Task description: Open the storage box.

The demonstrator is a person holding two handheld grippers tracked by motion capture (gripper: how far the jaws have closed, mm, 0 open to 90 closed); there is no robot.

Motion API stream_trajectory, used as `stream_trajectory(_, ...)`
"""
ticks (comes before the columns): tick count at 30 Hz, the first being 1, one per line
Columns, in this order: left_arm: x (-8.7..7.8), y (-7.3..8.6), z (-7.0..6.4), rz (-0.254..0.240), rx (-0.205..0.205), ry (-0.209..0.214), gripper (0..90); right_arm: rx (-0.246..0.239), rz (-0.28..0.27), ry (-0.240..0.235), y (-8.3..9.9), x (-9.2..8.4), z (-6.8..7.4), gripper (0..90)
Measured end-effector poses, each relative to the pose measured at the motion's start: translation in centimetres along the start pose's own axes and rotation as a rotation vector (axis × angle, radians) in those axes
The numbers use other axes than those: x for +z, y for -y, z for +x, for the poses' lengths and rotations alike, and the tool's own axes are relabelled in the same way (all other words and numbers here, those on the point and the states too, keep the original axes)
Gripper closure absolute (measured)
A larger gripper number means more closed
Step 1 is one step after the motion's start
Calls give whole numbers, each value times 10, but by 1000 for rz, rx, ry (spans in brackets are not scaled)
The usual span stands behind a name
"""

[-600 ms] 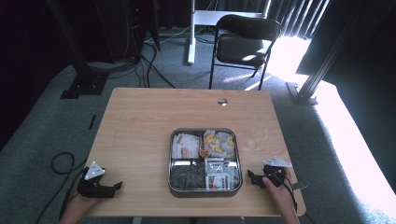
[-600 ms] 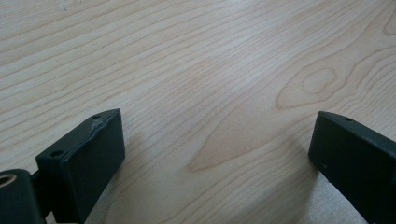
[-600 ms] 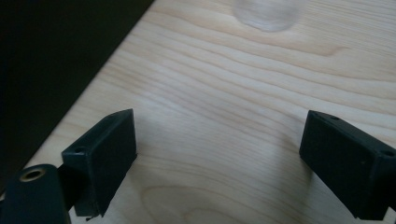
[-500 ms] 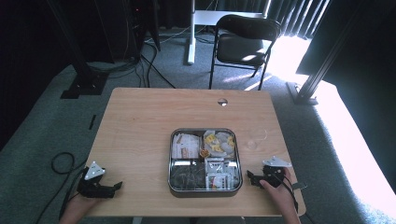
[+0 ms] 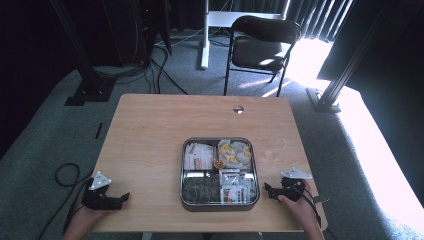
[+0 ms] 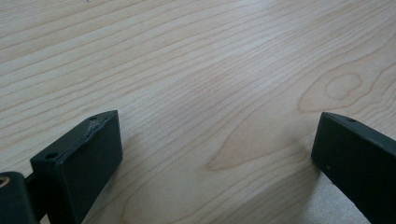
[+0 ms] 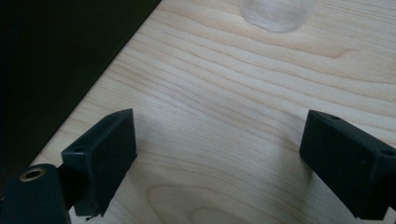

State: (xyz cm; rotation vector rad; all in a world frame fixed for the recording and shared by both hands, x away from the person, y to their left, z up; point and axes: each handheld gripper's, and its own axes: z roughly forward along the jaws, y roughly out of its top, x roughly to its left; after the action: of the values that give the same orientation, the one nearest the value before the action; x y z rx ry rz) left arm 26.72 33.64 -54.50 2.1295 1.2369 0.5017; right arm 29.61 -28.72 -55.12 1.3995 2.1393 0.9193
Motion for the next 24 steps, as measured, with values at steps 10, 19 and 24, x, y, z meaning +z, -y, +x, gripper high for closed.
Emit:
stream_trajectory(10, 3, -5, -4, 13, 3, -4, 22, 0, 0, 0, 0, 0, 0, 103)
stream_trajectory(19, 3, -10, -10, 8, 23, 36, 22, 0, 0, 0, 0, 0, 0, 103)
stream_trajectory(24, 3, -15, -14, -5, 41, 54, 22, 0, 0, 0, 0, 0, 0, 103)
